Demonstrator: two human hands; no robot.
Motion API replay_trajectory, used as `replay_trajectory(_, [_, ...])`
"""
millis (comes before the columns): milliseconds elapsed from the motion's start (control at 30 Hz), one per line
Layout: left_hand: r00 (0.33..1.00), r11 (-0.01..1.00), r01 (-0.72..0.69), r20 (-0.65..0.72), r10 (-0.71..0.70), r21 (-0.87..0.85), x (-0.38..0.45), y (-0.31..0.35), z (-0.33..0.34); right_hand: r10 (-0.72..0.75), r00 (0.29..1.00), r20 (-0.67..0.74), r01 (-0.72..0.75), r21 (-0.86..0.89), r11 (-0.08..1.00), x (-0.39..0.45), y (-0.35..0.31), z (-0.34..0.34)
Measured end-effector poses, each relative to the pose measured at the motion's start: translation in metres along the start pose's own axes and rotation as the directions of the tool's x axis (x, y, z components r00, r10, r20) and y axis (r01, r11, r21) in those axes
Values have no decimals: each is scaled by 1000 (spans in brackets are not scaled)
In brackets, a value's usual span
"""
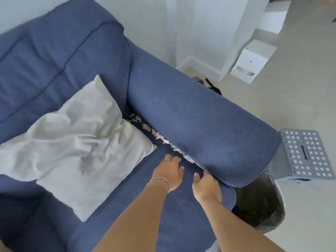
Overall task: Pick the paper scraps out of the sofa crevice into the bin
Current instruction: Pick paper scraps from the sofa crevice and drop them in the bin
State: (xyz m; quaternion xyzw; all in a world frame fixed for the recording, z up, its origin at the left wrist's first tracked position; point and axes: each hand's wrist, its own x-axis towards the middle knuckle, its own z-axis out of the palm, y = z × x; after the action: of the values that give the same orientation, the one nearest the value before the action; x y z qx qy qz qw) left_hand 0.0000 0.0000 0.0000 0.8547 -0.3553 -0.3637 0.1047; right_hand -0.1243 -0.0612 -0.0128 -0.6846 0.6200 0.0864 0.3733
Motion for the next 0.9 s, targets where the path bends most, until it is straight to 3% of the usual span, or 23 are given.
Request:
replay_trajectory(100, [994, 994, -3, -109, 15, 113, 29, -1, 23, 155, 978, -141, -132, 157, 979, 25, 5, 22])
replay_trajectory(267, [983, 975, 50, -182, -9, 218, 57, 7, 54, 380, 910, -165, -300, 370, 879, 53, 12, 39])
replay_trajectory(400, [960, 953, 155, -268, -83, 259, 73, 12, 71, 451, 879, -156, -341, 456, 822, 72, 14, 48])
replay_trajectory(600, [928, 955, 269, -298, -223, 123, 88, 23, 85, 467, 871, -152, -347, 483, 804, 86, 22, 57])
replay_trajectory(700, [928, 975, 220, -314, -202, 23, 82, 24, 88, 424, 893, -152, -290, 527, 799, 77, 21, 54])
replay_trajectory(833, [889, 977, 61, -434, -146, -202, 55, 15, 94, 356, 924, -138, -168, 690, 704, 60, 26, 46])
replay_trajectory(900, [868, 961, -1, -477, -136, -276, 33, 13, 103, 299, 942, -156, -115, 686, 719, 45, 37, 38])
